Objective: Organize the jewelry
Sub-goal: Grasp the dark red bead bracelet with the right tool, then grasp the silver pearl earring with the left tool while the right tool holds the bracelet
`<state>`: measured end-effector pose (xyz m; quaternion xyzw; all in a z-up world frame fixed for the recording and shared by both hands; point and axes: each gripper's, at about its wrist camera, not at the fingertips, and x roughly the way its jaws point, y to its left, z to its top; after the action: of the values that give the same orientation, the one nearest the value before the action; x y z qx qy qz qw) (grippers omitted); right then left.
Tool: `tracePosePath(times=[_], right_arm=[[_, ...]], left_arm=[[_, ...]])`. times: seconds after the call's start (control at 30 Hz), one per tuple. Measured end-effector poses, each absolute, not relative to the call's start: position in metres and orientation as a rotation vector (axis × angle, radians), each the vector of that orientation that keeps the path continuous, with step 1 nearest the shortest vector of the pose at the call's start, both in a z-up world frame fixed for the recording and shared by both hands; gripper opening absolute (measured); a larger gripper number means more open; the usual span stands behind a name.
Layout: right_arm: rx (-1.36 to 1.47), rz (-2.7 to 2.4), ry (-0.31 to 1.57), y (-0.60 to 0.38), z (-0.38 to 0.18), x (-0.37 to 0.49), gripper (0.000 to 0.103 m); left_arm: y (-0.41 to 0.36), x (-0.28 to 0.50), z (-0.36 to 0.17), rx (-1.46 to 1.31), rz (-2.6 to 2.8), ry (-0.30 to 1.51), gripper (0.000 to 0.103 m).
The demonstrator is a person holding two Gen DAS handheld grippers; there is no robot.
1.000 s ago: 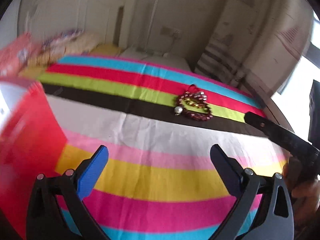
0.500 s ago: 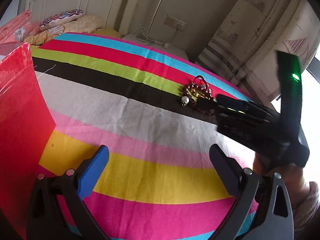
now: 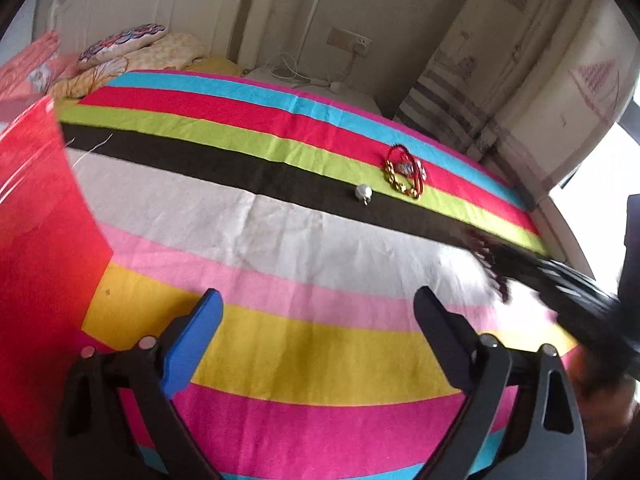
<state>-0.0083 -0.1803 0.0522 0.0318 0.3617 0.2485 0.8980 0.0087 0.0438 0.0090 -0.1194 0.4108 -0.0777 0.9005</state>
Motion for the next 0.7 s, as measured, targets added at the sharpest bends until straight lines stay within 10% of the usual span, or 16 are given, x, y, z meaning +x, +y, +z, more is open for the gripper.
tracePosePath(times=[0.7], right_arm=[[0.397, 0.594, 0.636, -0.246, 0.041, -0.039, 0.016]], left_arm=[[-0.025, 0.112, 0.013, 0.072, -0.182, 0.862, 0.012]])
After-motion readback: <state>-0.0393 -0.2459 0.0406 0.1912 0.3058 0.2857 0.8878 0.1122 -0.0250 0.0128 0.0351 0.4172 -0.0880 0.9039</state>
